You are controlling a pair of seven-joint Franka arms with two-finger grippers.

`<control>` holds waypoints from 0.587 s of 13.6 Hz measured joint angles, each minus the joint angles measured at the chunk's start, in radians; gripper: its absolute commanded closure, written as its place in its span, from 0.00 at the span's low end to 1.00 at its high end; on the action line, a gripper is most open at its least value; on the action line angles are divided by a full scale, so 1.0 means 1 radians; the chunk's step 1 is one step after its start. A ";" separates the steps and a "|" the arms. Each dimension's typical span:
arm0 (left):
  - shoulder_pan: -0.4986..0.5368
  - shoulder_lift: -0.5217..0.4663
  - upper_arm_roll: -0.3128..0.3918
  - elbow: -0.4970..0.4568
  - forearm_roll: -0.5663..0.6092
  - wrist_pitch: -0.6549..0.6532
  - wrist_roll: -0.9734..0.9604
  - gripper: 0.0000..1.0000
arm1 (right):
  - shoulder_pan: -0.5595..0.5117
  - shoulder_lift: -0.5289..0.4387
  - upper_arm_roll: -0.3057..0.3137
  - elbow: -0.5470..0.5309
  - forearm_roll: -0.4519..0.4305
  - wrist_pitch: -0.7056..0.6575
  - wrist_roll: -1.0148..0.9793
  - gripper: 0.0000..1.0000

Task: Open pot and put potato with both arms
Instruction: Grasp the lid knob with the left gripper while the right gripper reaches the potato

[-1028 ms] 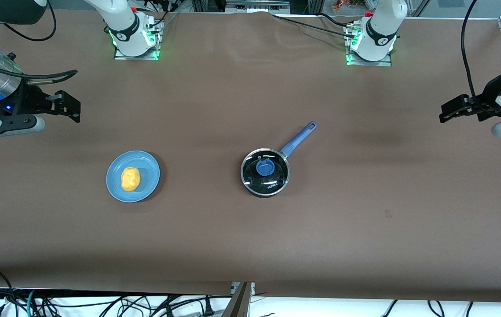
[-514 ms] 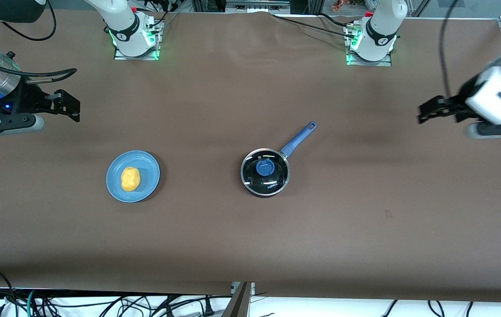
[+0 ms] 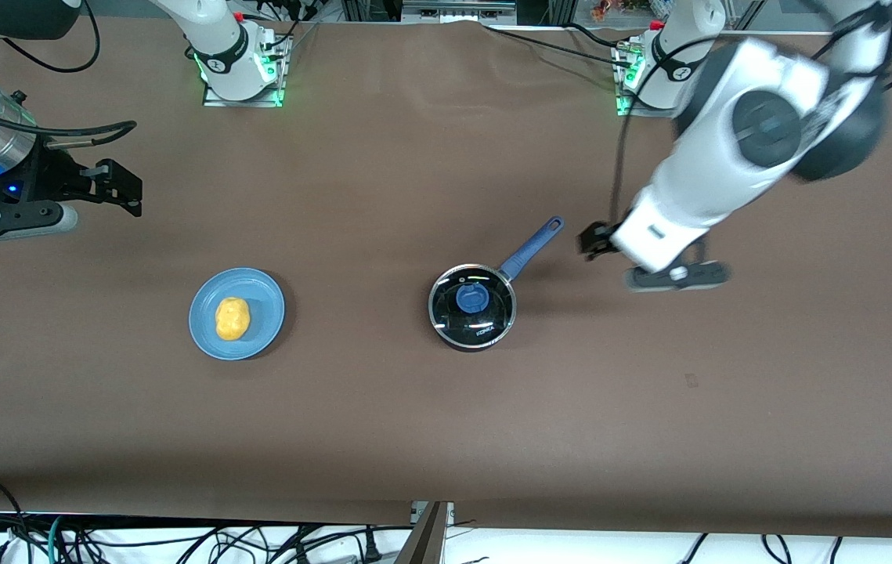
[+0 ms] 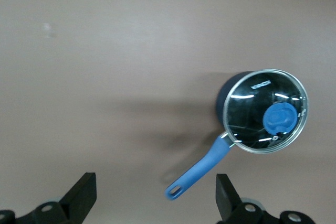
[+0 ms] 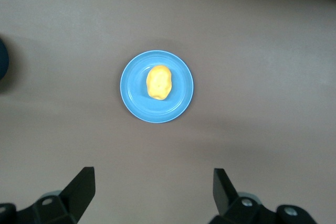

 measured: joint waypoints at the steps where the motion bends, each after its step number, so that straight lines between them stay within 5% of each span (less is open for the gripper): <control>1: -0.023 0.036 -0.005 0.000 0.000 0.038 -0.025 0.00 | 0.000 0.000 0.000 0.000 0.000 0.000 0.000 0.01; 8: -0.177 0.253 -0.010 0.116 0.012 0.173 -0.224 0.00 | 0.000 0.000 0.000 0.000 0.000 -0.001 0.000 0.01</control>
